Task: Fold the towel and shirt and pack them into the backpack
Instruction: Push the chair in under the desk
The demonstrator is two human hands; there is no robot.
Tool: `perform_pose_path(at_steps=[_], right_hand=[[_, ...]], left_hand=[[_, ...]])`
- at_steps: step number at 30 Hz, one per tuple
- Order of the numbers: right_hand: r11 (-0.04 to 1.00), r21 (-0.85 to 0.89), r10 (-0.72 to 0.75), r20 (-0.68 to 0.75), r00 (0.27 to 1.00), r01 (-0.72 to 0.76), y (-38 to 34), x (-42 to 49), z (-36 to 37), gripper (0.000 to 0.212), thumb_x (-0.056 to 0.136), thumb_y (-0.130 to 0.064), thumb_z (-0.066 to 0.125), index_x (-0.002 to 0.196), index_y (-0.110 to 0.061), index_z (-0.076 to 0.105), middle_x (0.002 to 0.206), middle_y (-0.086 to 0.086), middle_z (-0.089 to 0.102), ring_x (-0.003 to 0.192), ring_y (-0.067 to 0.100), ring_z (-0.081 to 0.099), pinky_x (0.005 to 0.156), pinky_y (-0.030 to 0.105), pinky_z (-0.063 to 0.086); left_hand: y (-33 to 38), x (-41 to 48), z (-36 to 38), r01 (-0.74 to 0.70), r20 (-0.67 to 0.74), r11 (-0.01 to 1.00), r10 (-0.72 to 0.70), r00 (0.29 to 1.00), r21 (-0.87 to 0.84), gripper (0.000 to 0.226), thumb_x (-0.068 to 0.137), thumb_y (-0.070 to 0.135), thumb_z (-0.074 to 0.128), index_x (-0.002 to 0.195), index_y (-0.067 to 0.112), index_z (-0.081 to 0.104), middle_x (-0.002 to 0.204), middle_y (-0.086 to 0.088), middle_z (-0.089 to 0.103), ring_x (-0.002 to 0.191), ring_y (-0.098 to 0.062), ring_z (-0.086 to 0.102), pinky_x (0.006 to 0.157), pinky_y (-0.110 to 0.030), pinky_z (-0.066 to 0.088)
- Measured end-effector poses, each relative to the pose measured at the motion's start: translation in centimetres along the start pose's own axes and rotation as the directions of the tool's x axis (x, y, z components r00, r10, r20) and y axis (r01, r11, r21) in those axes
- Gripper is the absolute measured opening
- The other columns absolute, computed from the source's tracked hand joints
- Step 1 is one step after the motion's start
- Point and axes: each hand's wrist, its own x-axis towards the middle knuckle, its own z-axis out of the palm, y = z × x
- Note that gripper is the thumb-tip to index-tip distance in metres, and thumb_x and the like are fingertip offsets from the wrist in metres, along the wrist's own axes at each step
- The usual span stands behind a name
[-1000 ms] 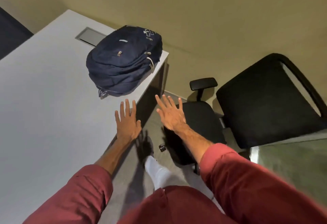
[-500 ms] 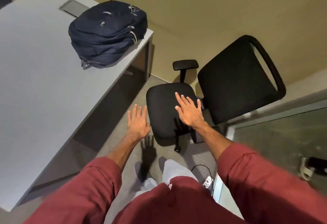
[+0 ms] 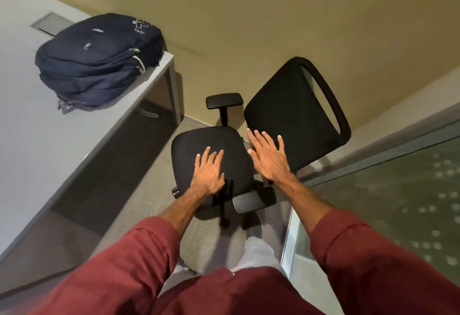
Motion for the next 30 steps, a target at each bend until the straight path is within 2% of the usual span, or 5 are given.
perform_pose_path(at_steps=[12, 18, 21, 26, 30], right_hand=[[0.972, -0.109, -0.214, -0.071, 0.974, 0.206, 19.6, 13.2, -7.0, 0.07, 0.111, -0.047, 0.037, 0.172, -0.035, 0.004, 0.178, 0.003, 0.02, 0.164, 0.024, 0.019, 0.13, 0.065, 0.013], [0.961, -0.129, -0.255, -0.078, 0.964, 0.244, 26.1, 18.2, -9.1, 0.071, 0.111, -0.045, 0.042, 0.172, -0.032, 0.008, 0.177, 0.006, 0.02, 0.163, 0.027, 0.021, 0.129, 0.065, 0.014], [0.964, -0.118, -0.246, -0.053, 0.968, 0.239, 28.3, 20.7, -9.9, 0.071, 0.111, -0.045, 0.043, 0.172, -0.032, 0.009, 0.178, 0.006, 0.016, 0.164, 0.027, 0.017, 0.128, 0.065, 0.013], [0.965, -0.1, -0.235, 0.066, 0.97, 0.241, 30.4, 24.4, -10.7, 0.07, 0.112, -0.045, 0.044, 0.172, -0.032, 0.01, 0.18, 0.005, 0.002, 0.165, 0.028, 0.009, 0.129, 0.065, 0.012], [0.972, -0.062, -0.216, 0.142, 0.966, 0.227, 31.1, 26.1, -10.6, 0.075, 0.11, -0.048, 0.047, 0.172, -0.033, 0.008, 0.18, 0.005, -0.007, 0.166, 0.027, 0.003, 0.13, 0.063, 0.006]], left_hand=[[16.8, 13.5, -0.2, 0.145, -0.068, 0.976, -0.158, 0.985, -0.16, 0.081, 0.107, 0.042, 0.052, 0.172, 0.019, 0.009, 0.177, -0.008, 0.021, 0.166, -0.029, -0.001, 0.134, -0.056, 0.004], [24.4, 16.8, -0.3, 0.174, -0.089, 0.953, -0.201, 0.975, -0.249, 0.079, 0.11, 0.059, 0.037, 0.172, 0.018, 0.012, 0.177, -0.009, 0.021, 0.166, -0.026, 0.001, 0.134, -0.052, 0.002], [28.6, 18.4, -1.0, 0.186, -0.087, 0.927, -0.225, 0.97, -0.327, 0.091, 0.106, 0.072, 0.032, 0.172, 0.014, 0.008, 0.178, -0.009, 0.017, 0.166, -0.026, 0.004, 0.134, -0.052, 0.004], [35.5, 21.3, -2.3, 0.224, 0.007, 0.861, -0.248, 0.969, -0.456, 0.126, 0.09, 0.092, 0.037, 0.166, 0.014, -0.026, 0.179, -0.011, -0.011, 0.166, -0.031, -0.004, 0.132, -0.061, 0.003], [39.1, 22.7, -2.5, 0.249, 0.049, 0.83, -0.26, 0.964, -0.499, 0.143, 0.075, 0.103, 0.043, 0.163, 0.019, -0.033, 0.177, -0.011, -0.023, 0.165, -0.036, -0.009, 0.13, -0.068, 0.006]])
